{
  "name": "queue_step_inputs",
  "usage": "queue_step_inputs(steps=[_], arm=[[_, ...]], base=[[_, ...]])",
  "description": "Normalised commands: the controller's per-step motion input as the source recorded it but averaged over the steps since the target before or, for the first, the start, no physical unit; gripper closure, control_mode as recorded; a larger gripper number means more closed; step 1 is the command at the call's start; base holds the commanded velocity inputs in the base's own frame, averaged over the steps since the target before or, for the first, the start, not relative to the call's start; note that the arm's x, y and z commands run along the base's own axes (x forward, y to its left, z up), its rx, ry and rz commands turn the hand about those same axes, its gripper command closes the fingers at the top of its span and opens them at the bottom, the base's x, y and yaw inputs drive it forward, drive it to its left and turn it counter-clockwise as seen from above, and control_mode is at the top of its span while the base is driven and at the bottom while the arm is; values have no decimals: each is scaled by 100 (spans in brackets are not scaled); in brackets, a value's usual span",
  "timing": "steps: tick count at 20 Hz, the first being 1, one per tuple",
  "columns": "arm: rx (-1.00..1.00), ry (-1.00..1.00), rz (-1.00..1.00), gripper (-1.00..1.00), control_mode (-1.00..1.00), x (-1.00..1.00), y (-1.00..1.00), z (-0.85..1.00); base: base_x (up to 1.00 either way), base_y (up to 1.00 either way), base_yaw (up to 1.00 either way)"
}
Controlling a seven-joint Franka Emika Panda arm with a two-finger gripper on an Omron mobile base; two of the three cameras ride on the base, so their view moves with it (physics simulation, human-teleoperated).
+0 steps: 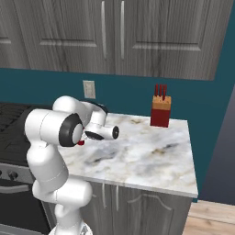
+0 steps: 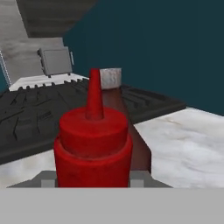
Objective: Take 2 condiments from the cabinet and move them on the counter near the stove.Make sure the condiments are lined up with each other, next to each other.
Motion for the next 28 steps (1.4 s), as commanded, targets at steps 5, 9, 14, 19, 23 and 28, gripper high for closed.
queue_step_inputs(steps=[5, 9, 14, 19, 23, 28], arm=[[0, -9, 0, -100, -100, 0, 0, -6], [0, -12, 0, -100, -100, 0, 0, 0], [0, -12, 0, -100, -100, -5, -5, 0], [0, -9, 0, -100, -100, -11, -4, 0], [0, -9, 0, -100, -100, -20, -19, 5], [0, -9, 0, -100, -100, -36, -39, 25]], base=[[0, 0, 0], [0, 0, 0], [0, 0, 0], [0, 0, 0], [0, 0, 0], [0, 0, 0]])
